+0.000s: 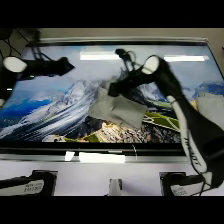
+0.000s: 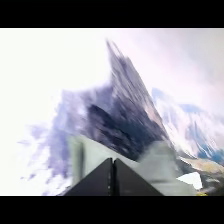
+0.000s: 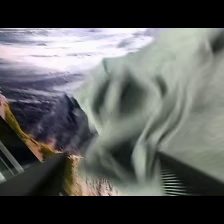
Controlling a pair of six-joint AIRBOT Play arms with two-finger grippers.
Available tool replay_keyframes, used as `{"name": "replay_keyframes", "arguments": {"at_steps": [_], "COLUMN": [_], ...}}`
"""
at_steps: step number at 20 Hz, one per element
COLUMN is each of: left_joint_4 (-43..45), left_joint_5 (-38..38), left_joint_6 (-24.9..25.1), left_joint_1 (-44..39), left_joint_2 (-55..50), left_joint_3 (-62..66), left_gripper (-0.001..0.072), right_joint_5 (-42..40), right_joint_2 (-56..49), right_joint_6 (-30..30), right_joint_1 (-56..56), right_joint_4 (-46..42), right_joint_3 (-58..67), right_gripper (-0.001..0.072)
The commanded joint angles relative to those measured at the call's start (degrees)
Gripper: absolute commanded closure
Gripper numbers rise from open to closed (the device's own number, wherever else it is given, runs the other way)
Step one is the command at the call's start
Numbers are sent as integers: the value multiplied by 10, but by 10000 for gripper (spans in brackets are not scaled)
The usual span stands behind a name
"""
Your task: Fold the shirts.
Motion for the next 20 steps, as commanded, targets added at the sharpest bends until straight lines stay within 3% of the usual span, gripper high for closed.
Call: {"name": "replay_keyframes", "arguments": {"at_steps": [1, 3, 7, 9, 12, 15, 20], "left_joint_4": [27, 30, 30, 30, 30, 30, 30], "left_joint_5": [-64, -79, -86, -89, -102, -114, -117], "left_joint_6": [-2, 10, 13, 13, 23, 24, 24], "left_joint_1": [58, 57, 52, 51, 51, 47, 31], "left_joint_2": [68, 75, 74, 74, 74, 74, 74], "left_joint_3": [0, -1, -6, -7, -7, -7, -7], "left_gripper": [667, 666, 666, 666, 666, 666, 666], "right_joint_5": [-51, 17, 205, 256, 221, 106, 28], "right_joint_2": [-67, -49, 13, 31, 41, 35, -7], "right_joint_6": [-11, -30, -36, -31, -3, -6, -6], "right_joint_1": [38, 10, -104, -169, -219, -218, -218], "right_joint_4": [80, 50, -133, -196, -156, -63, 2], "right_joint_3": [1, 1, 0, -26, -148, -256, -278], "right_gripper": [38, 40, 57, 64, 83, 49, 57]}}
